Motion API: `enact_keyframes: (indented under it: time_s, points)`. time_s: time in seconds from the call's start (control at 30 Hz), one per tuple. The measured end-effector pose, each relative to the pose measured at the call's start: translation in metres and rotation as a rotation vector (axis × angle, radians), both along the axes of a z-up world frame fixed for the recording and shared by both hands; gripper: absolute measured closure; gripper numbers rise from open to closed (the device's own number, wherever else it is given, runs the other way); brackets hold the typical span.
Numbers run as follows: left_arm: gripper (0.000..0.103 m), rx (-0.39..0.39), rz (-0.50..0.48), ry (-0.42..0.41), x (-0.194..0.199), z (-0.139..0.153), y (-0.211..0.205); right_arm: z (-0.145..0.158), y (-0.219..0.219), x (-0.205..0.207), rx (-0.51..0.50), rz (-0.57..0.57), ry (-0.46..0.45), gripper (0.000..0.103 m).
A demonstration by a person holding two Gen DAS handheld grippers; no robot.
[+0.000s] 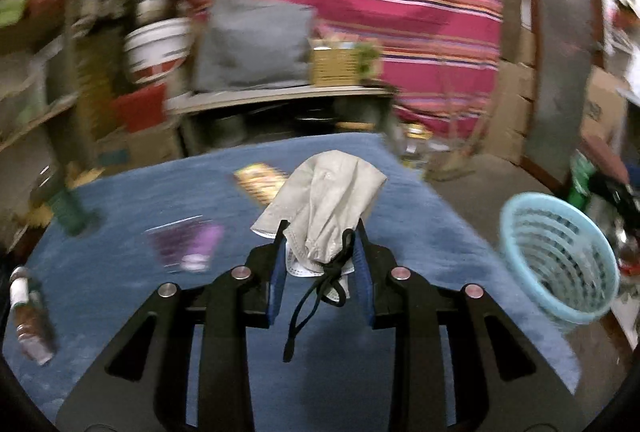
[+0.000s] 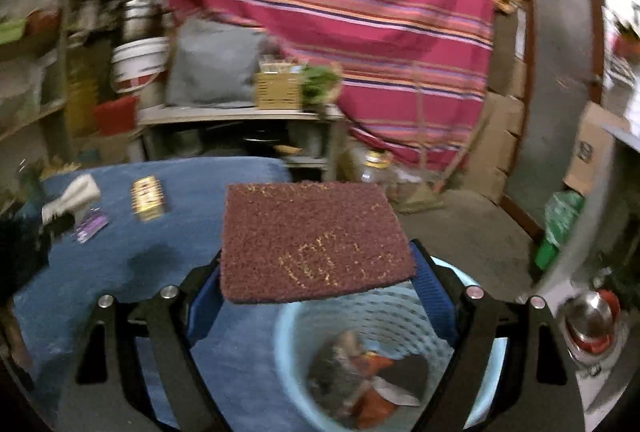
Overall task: Collect trash
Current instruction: 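Carry both items over the blue basket and open both tools to drop them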
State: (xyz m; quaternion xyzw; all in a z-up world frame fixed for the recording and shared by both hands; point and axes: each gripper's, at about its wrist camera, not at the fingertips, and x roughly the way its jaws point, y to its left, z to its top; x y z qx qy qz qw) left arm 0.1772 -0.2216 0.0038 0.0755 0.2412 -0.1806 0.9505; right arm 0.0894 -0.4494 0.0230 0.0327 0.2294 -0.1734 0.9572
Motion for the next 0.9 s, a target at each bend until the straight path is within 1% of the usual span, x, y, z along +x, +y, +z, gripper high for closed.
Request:
enact_keyframes:
  time_s: [0.03, 0.13, 0.2, 0.27, 0.3, 0.4, 0.47, 0.57, 0.63, 0.67, 0.7, 0.77, 0.83, 0.9]
  points:
    - [0.074, 0.006, -0.034, -0.001, -0.007, -0.002, -0.023, -0.001, -0.011, -0.003, 0.011, -0.017, 0.004, 0.020]
    - [0.074, -0.025, -0.116, 0.036, -0.019, -0.008, -0.065, -0.008, -0.045, -0.017, 0.014, -0.091, 0.025, 0.020]
    - [0.074, -0.028, -0.168, 0.043, -0.029, -0.013, -0.097, -0.011, -0.064, -0.027, 0.024, -0.127, 0.026, 0.020]
    - [0.073, -0.019, -0.195, 0.039, -0.035, -0.017, -0.119, -0.015, -0.083, -0.036, 0.048, -0.160, 0.027, 0.020]
    - [0.073, -0.017, -0.211, 0.048, -0.037, -0.020, -0.134, -0.017, -0.090, -0.038, 0.054, -0.168, 0.030, 0.020]
    - [0.073, -0.032, -0.252, 0.089, -0.042, -0.026, -0.159, -0.023, -0.109, -0.046, 0.069, -0.188, 0.041, 0.020]
    - [0.072, -0.032, -0.274, 0.095, -0.048, -0.028, -0.177, -0.025, -0.116, -0.053, 0.084, -0.189, 0.036, 0.020]
    - [0.061, -0.031, -0.294, 0.115, -0.048, -0.029, -0.196, -0.026, -0.120, -0.061, 0.095, -0.191, 0.027, 0.020]
    - [0.058, -0.044, -0.310, 0.129, -0.049, -0.029, -0.205, -0.027, -0.127, -0.065, 0.115, -0.191, 0.023, 0.020]
    - [0.052, -0.050, -0.319, 0.131, -0.050, -0.029, -0.207, -0.029, -0.129, -0.066, 0.121, -0.191, 0.025, 0.020]
    - [0.048, -0.052, -0.322, 0.131, -0.051, -0.028, -0.208, -0.030, -0.130, -0.066, 0.122, -0.190, 0.028, 0.020]
    - [0.033, -0.062, -0.308, 0.115, -0.054, -0.024, -0.205, -0.032, -0.130, -0.066, 0.121, -0.189, 0.038, 0.020]
    - [0.023, -0.075, -0.294, 0.113, -0.054, -0.020, -0.201, -0.034, -0.131, -0.067, 0.122, -0.186, 0.044, 0.020]
    - [0.021, -0.091, -0.277, 0.111, -0.052, -0.016, -0.192, -0.036, -0.131, -0.068, 0.124, -0.185, 0.049, 0.020]
